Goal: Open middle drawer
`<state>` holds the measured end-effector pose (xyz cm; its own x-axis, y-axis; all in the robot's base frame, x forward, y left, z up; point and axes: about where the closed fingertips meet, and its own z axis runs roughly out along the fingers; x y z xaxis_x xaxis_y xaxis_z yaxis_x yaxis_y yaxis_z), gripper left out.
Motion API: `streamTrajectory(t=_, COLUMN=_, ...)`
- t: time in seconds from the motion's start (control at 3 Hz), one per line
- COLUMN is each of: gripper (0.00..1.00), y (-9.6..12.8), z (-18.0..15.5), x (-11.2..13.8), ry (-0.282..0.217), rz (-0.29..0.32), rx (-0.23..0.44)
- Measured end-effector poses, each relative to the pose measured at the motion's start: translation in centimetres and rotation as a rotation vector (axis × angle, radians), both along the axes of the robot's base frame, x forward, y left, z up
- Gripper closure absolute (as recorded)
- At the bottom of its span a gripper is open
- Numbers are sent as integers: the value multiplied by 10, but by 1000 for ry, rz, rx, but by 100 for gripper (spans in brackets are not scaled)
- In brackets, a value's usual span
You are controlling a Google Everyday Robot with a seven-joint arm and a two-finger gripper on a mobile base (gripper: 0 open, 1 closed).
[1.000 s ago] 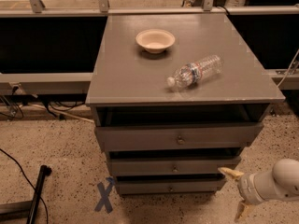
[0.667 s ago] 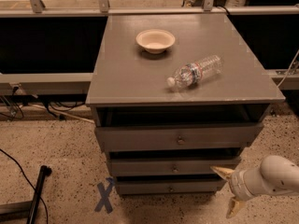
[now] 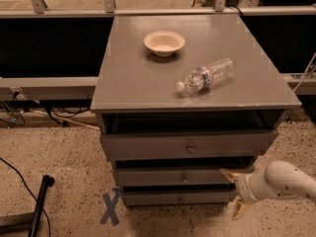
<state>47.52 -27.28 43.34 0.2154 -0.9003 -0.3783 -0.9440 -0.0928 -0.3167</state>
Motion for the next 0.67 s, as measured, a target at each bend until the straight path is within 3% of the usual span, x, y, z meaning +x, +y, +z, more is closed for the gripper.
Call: streamTrajectory(t=0.67, gripper=0, y=-5, z=-13, x=39, ry=-28, rz=-47, rx=-11)
